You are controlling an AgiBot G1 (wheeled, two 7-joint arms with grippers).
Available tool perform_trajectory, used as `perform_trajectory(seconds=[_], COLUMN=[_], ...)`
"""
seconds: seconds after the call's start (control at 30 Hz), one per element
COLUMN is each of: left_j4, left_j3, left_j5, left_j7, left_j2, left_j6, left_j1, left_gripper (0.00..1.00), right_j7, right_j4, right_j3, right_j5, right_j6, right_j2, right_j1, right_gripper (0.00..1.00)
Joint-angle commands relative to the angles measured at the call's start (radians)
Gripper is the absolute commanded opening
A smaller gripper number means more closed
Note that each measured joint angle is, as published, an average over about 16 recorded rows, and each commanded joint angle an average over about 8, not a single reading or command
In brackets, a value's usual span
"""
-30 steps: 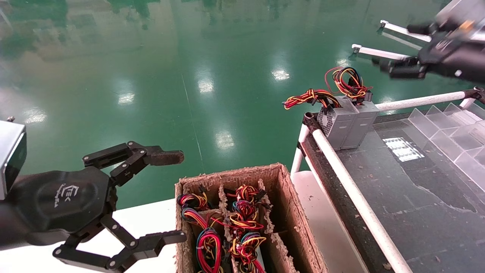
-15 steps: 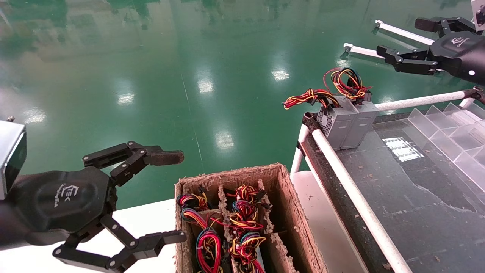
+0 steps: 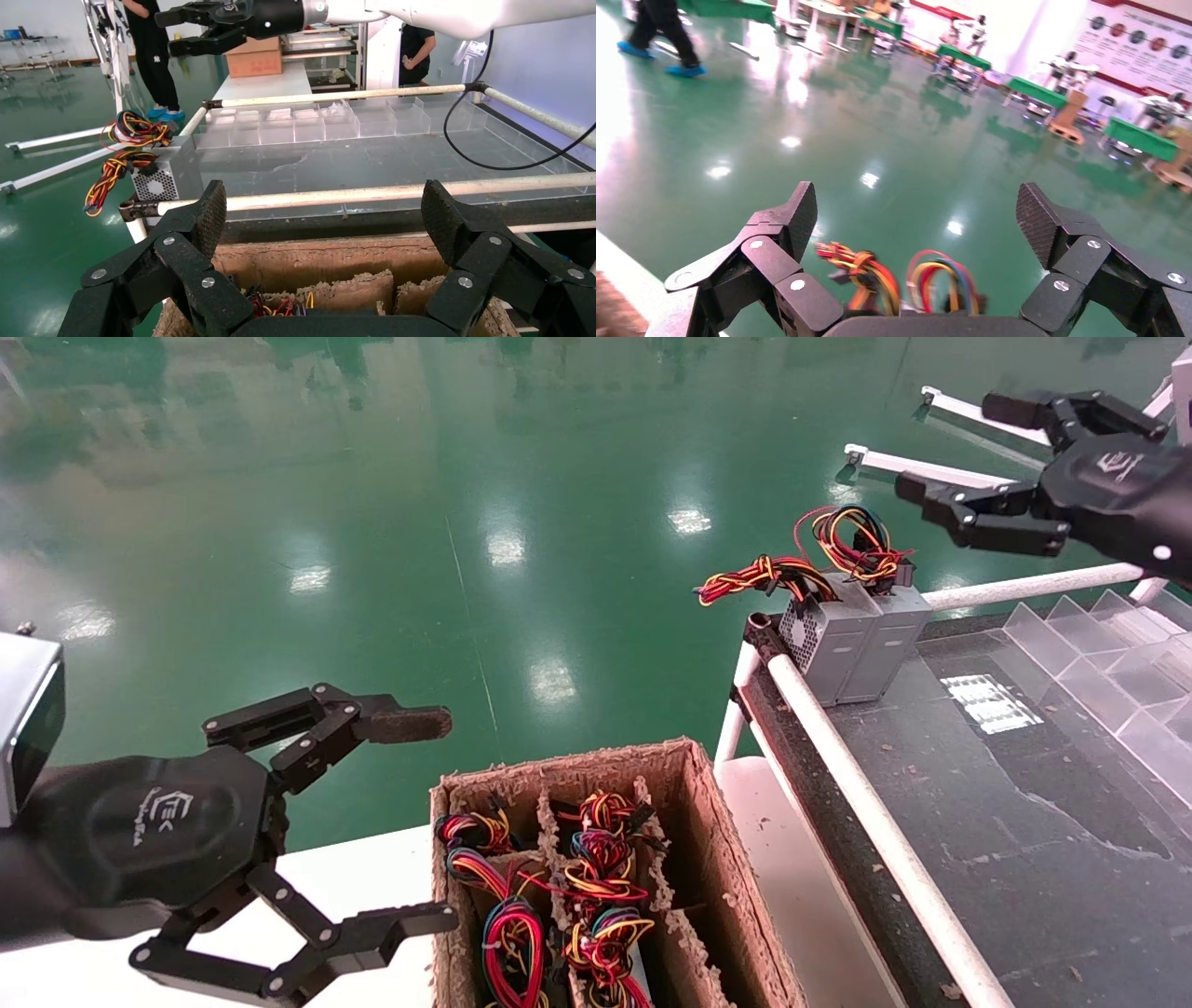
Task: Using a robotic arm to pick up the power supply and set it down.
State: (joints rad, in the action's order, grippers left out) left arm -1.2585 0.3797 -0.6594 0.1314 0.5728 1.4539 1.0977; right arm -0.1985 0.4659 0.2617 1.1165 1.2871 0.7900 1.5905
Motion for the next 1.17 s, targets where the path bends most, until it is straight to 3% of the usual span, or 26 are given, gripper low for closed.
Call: perform_trajectory(seconds=[0.03, 1.17], left_j4=[0.000, 0.000], left_j3=[0.000, 0.000], left_j5=[0.000, 0.000], left_j7=[0.000, 0.000], left_j2=[0.000, 0.000], left_j6=[0.000, 0.000], left_j1=[0.000, 0.000], left_gripper=[1.00, 1.00], right_j7=[0.021, 0.371], right_j4=[0.046, 0.785], right_j3=[0.001, 0.017], right_j5=[-0.021, -0.370], right_j6=[0.012, 0.200], right_j2=[-0.010, -0.172], right_j1=[-0.029, -0.495], right_gripper=[1.00, 1.00])
